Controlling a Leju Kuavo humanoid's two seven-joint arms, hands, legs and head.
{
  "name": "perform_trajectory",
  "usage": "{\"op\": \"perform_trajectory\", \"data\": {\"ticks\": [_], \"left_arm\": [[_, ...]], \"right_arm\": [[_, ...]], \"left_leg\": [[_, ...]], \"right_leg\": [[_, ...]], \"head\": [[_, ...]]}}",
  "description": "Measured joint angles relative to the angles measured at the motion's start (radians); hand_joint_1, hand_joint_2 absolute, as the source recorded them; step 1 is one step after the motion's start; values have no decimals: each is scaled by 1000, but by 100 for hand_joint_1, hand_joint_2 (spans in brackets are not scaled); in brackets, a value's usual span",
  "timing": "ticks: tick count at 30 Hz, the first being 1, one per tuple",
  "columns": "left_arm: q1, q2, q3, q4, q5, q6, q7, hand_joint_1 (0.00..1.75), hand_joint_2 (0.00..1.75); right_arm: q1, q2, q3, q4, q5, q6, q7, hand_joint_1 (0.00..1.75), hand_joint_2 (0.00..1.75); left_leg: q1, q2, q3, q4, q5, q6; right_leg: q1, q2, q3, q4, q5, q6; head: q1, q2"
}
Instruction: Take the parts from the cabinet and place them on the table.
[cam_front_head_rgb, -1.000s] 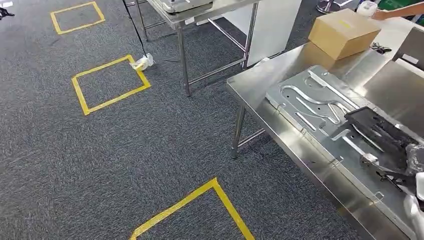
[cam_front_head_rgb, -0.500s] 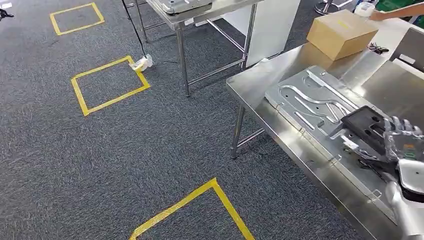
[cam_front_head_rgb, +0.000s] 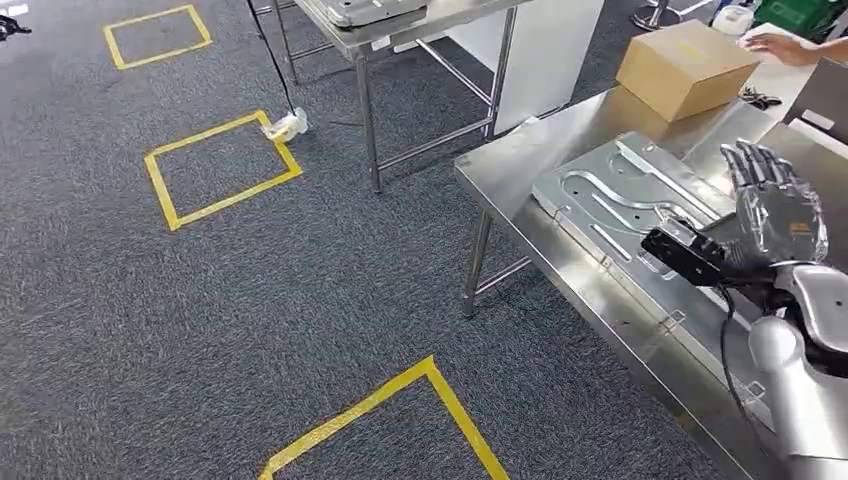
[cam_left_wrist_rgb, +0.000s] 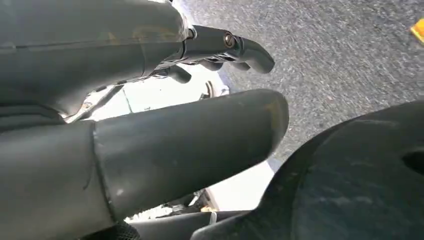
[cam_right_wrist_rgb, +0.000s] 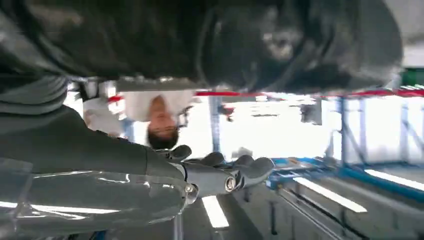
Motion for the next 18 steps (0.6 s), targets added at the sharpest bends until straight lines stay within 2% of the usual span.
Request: {"op": "perform_trajectory", "data": {"ticks": [1, 2, 3, 4, 5, 7, 8, 9, 10, 12, 13, 14, 15, 17, 18], "left_arm": [[2, 2, 1, 0, -1, -2, -4, 0, 0], [3, 1, 3, 0, -2, -5, -5, 0, 0], [5, 1, 6, 0, -2, -7, -5, 0, 0], [6, 0, 8, 0, -2, -11, -5, 0, 0], [7, 0, 10, 0, -2, -13, -5, 0, 0], [7, -1, 17, 0, -2, -17, 2, 0, 0], [7, -2, 18, 0, -2, -17, 3, 0, 0], [7, -3, 20, 0, -2, -16, 4, 0, 0], [6, -4, 21, 0, -5, -16, 7, 0, 0], [3, -3, 24, 1, -10, -27, 24, 0, 0], [2, 7, 26, 3, -10, -49, 34, 0, 0], [1, 15, 27, 6, -9, -79, 45, 0, 0], [2, 23, 30, 6, -9, -105, 54, 0, 0], [3, 30, 34, 6, -21, -129, 77, 0, 0], [0, 33, 36, 7, -34, -146, 89, 0, 0]], "right_arm": [[0, 0, 12, -29, -23, 5, -10, 0, 0], [-1, 2, 28, -61, -30, 3, -14, 0, 0], [0, 3, 40, -87, -29, 0, -15, 0, 0], [-3, 4, 57, -110, -24, -5, -15, 0, 0], [-3, 5, 72, -125, -18, -6, -13, 0, 0], [2, 9, 115, -144, -14, -8, -5, 0, 0], [6, 12, 137, -150, -14, -8, 0, 0, 0], [9, 14, 158, -157, -14, -8, 2, 0, 0], [10, 16, 173, -163, -14, -9, 4, 0, 0], [-1, 21, 197, -172, -18, -8, 0, 0, 0], [-13, 32, 214, -171, -21, -2, -7, 0, 0], [-29, 58, 237, -171, -25, 11, -10, 0, 0], [-43, 81, 260, -169, -28, 28, -9, 0, 0], [-77, 131, 303, -167, -34, 52, 8, 0, 0], [-100, 158, 334, -167, -41, 65, 11, 0, 0]], "left_leg": [[-8, 1, -1, 5, -2, 8], [-3, 1, 2, -13, 5, 19], [12, 2, 23, -44, 21, 21], [10, 3, 30, -56, 27, 26], [11, 3, 31, -58, 30, 29], [11, -2, 27, -56, 31, 27], [12, -6, 25, -55, 31, 26], [14, -12, 23, -51, 30, 23], [18, -19, 22, -45, 28, 16], [27, -39, 16, -23, 17, -2], [27, -47, 5, -12, 12, -13], [22, -48, -8, 6, 7, -22], [20, -50, -14, 1, 10, -27], [22, -57, -16, 1, 14, -34], [25, -55, -17, 5, 10, -38]], "right_leg": [[-10, 2, 4, -11, 7, 9], [-5, 0, 11, -22, 11, 15], [-3, -3, 13, -18, 5, 14], [-1, -7, 7, 3, -20, 14], [-3, -9, -15, 56, -59, 15], [-10, -10, -84, 217, -137, 22], [-13, -12, -107, 269, -150, 25], [-17, -12, -103, 266, -136, 30], [-21, -12, -77, 219, -103, 34], [-34, -3, 23, 43, -20, 46], [-37, 40, 38, 12, -50, 51], [-27, 40, 34, 8, -41, 32], [-27, 27, 29, 20, -43, 19], [-25, 21, 22, 25, -41, 3], [-29, 11, 21, 21, -38, -10]], "head": [[-1, 0], [0, 0], [0, 0], [1, 0], [1, 0], [1, 0], [1, 0], [1, 0], [1, 0], [1, 0], [2, 0], [4, 0], [2, 0], [-1, 0], [0, 0]]}}
